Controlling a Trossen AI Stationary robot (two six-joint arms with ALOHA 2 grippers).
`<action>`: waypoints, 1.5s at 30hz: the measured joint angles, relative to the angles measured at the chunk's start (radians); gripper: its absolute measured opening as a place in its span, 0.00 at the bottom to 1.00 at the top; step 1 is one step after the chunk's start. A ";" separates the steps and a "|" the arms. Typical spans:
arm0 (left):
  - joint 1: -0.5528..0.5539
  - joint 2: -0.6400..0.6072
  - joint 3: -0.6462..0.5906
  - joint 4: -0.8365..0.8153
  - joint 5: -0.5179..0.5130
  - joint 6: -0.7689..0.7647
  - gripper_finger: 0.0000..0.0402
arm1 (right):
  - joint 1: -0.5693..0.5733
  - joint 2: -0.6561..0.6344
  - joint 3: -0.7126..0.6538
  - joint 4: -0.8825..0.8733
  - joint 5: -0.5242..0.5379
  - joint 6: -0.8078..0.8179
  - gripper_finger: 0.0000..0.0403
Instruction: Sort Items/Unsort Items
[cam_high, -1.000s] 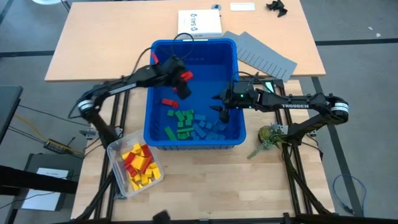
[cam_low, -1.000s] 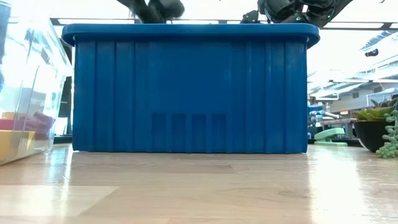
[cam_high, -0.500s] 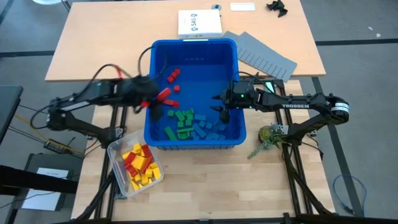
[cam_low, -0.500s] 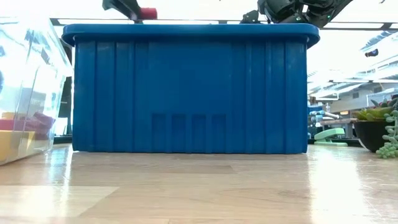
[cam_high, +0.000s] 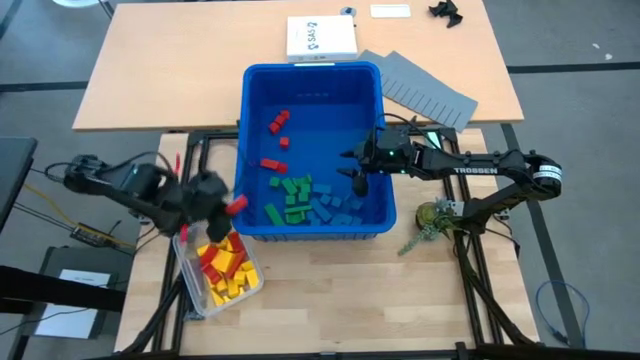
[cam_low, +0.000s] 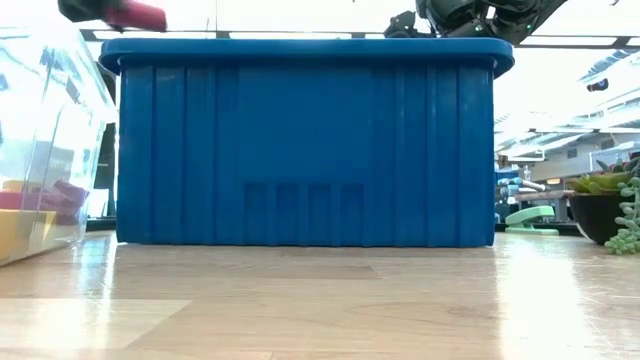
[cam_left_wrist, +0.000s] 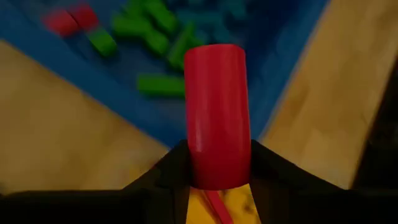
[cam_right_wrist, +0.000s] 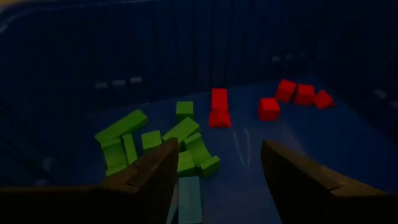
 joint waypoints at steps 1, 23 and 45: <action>-0.039 -0.005 -0.020 0.001 0.008 -0.040 0.34 | 0.000 0.000 0.000 -0.003 0.000 0.000 0.57; -0.436 0.021 -0.074 0.073 -0.056 -0.507 0.60 | -0.007 0.000 0.000 0.002 0.043 -0.011 0.57; 0.029 0.072 0.062 0.351 -0.440 0.290 0.65 | -0.008 0.000 0.000 0.050 0.042 -0.036 0.57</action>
